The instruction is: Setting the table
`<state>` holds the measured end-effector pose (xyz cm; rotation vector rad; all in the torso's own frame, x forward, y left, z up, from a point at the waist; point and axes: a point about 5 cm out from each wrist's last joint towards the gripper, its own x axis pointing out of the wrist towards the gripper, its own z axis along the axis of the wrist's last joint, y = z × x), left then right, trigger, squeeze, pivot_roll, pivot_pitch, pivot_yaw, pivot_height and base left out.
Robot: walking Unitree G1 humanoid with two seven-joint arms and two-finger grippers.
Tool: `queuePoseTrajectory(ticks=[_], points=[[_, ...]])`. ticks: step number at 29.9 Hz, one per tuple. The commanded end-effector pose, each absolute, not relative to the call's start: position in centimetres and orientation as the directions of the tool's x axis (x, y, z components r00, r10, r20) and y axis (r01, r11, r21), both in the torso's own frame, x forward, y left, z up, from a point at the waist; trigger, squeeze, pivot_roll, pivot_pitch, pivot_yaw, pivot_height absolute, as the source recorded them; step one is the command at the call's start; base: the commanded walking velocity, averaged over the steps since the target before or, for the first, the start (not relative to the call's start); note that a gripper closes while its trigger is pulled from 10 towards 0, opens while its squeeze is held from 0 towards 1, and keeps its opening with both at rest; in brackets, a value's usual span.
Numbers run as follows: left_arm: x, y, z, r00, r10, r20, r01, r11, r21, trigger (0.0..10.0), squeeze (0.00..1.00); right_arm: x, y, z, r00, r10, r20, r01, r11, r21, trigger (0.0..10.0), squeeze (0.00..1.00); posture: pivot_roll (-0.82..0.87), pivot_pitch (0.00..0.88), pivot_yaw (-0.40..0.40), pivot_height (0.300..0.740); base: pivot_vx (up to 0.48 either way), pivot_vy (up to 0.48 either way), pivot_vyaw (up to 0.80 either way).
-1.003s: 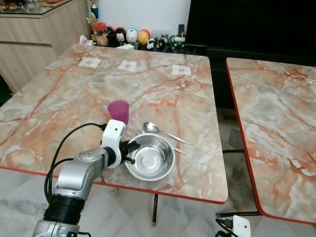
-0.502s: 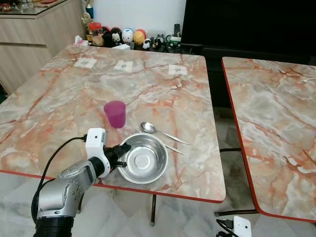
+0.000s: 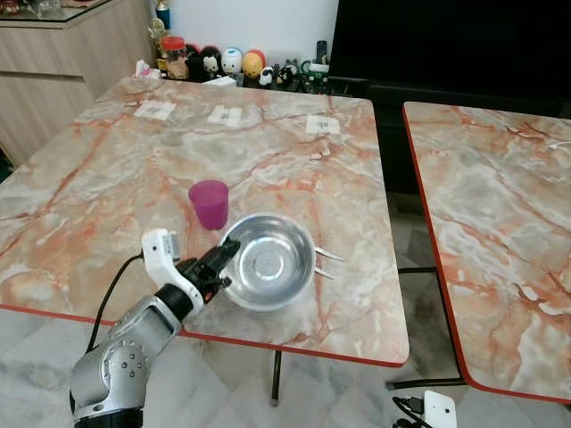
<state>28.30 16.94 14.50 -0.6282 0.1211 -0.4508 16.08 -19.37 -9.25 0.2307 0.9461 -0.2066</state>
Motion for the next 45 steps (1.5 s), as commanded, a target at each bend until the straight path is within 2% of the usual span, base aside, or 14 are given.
queuePoseTrajectory(ticks=[1,2,3,4,9,13,18,45], points=[[28.2,16.7,15.4,0.893,-0.444,0.077,0.402,0.707,-0.582,0.0,0.00,15.9,-19.8,-9.3,0.562,-0.086,-0.823,0.279,0.956,0.091,10.0,0.00,0.13,0.002,-0.079,0.740,0.000,0.000,0.00],[28.3,16.6,15.4,0.894,-0.441,0.078,0.401,0.713,-0.574,1.8,0.00,15.9,-19.8,-9.3,0.562,-0.086,-0.823,0.279,0.956,0.090,10.0,0.00,0.13,0.000,-0.081,0.740,0.000,0.000,0.00],[28.3,16.5,15.4,0.899,-0.433,0.066,0.394,0.733,-0.555,4.4,0.00,15.9,-19.8,-9.3,0.562,-0.087,-0.823,0.279,0.956,0.090,10.0,0.00,0.13,0.000,-0.081,0.740,0.000,0.000,0.00],[28.6,16.4,15.2,0.907,-0.419,0.042,0.376,0.764,-0.525,10.0,0.00,15.9,-19.8,-9.3,0.561,-0.087,-0.823,0.278,0.956,0.089,10.0,0.00,0.13,0.000,-0.080,0.740,0.000,0.000,0.00],[29.4,15.9,16.2,0.932,-0.353,0.083,0.342,0.777,-0.529,10.0,0.00,15.8,-19.9,-9.3,0.560,-0.087,-0.824,0.276,0.957,0.086,10.0,0.00,0.12,0.000,-0.076,0.740,0.000,0.000,0.00],[30.1,16.8,17.5,0.953,-0.264,0.147,0.301,0.787,-0.539,10.0,0.00,15.7,-19.9,-9.3,0.557,-0.090,-0.826,0.278,0.957,0.084,10.0,0.00,0.12,0.000,-0.073,0.740,0.000,0.000,0.00],[30.3,17.3,17.8,0.958,-0.232,0.169,0.286,0.806,-0.518,10.0,0.00,15.7,-19.8,-9.4,0.556,-0.089,-0.826,0.279,0.957,0.085,10.0,0.00,0.12,0.000,-0.070,0.740,0.000,-0.054,0.00],[30.8,17.5,17.9,0.964,-0.209,0.163,0.263,0.831,-0.490,10.0,0.00,15.9,-19.7,-9.3,0.553,-0.089,-0.828,0.287,0.954,0.090,10.0,0.00,0.12,0.000,-0.069,0.740,0.000,-0.480,-0.03]])
